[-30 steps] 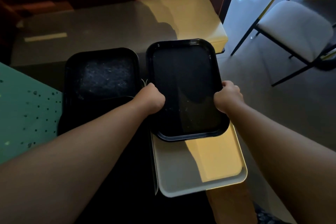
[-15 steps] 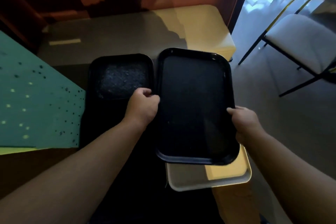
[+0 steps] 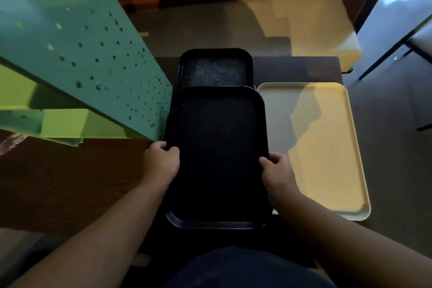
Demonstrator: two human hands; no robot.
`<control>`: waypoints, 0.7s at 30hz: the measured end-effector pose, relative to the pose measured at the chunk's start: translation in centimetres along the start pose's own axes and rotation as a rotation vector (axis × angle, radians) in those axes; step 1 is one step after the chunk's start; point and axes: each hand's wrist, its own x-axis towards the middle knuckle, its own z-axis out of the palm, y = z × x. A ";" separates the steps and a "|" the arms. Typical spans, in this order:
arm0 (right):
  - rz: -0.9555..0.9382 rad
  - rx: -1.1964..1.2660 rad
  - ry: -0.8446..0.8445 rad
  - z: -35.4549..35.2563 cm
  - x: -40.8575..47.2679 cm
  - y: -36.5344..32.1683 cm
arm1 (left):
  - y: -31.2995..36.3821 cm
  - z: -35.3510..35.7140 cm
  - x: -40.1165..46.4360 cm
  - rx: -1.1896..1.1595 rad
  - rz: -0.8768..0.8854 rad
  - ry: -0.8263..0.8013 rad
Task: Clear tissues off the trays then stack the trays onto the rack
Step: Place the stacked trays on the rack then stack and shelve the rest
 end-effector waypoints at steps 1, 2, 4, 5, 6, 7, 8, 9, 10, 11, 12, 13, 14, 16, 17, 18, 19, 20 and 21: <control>-0.002 -0.038 0.007 0.4 -0.3 0.0 | -0.4 -0.2 0.1 -0.011 -0.012 -0.005; -0.004 -0.073 0.013 0.6 -0.5 0.1 | -0.7 -0.3 0.2 -0.021 -0.024 -0.007; -0.016 -0.150 0.018 1.0 -0.8 0.0 | -1.0 -0.4 0.2 -0.035 -0.038 -0.021; -0.027 -0.186 0.022 1.1 -0.8 0.0 | -1.1 -0.5 0.2 -0.045 -0.045 -0.026; -0.044 -0.216 0.029 1.3 -0.8 0.0 | -1.3 -0.5 0.3 -0.055 -0.049 -0.031; -0.053 -0.244 0.032 1.4 -0.9 -0.1 | -1.5 -0.7 0.3 -0.063 -0.049 -0.038; -0.054 -0.260 0.029 1.6 -0.9 -0.2 | -1.8 -0.7 0.4 -0.064 -0.044 -0.047; -0.051 -0.271 0.017 1.7 -1.0 -0.3 | -2.1 -0.9 0.5 -0.060 -0.041 -0.058; -0.050 -0.276 0.007 1.8 -1.1 -0.3 | -2.3 -1.0 0.7 -0.058 -0.038 -0.069; -0.049 -0.277 -0.001 1.8 -1.2 -0.3 | -2.5 -1.1 0.7 -0.053 -0.035 -0.078; -0.053 -0.278 -0.003 1.8 -1.1 -0.4 | -2.6 -1.2 0.7 -0.045 -0.029 -0.081; -0.055 -0.286 0.000 1.8 -1.1 -0.3 | -2.8 -1.3 0.6 -0.037 -0.018 -0.081; -0.060 -0.291 0.007 1.8 -1.1 -0.3 | -2.9 -1.4 0.6 -0.029 -0.004 -0.081; -0.060 -0.290 0.006 1.9 -1.2 -0.3 | -3.2 -1.6 0.3 -0.021 0.026 -0.090; -0.058 -0.292 0.004 1.9 -1.2 -0.2 | -3.5 -1.7 0.2 -0.032 0.034 -0.096; -0.064 -0.296 0.004 2.0 -1.3 -0.1 | -3.7 -1.8 0.2 -0.056 0.033 -0.096; -0.062 -0.304 0.003 2.1 -1.4 0.0 | -3.8 -2.1 0.2 -0.088 0.020 -0.094; -0.063 -0.309 0.005 2.2 -1.4 0.1 | -3.8 -2.3 0.2 -0.113 0.005 -0.090; -0.058 -0.315 0.004 2.4 -1.5 0.1 | -3.8 -2.5 0.3 -0.128 -0.006 -0.087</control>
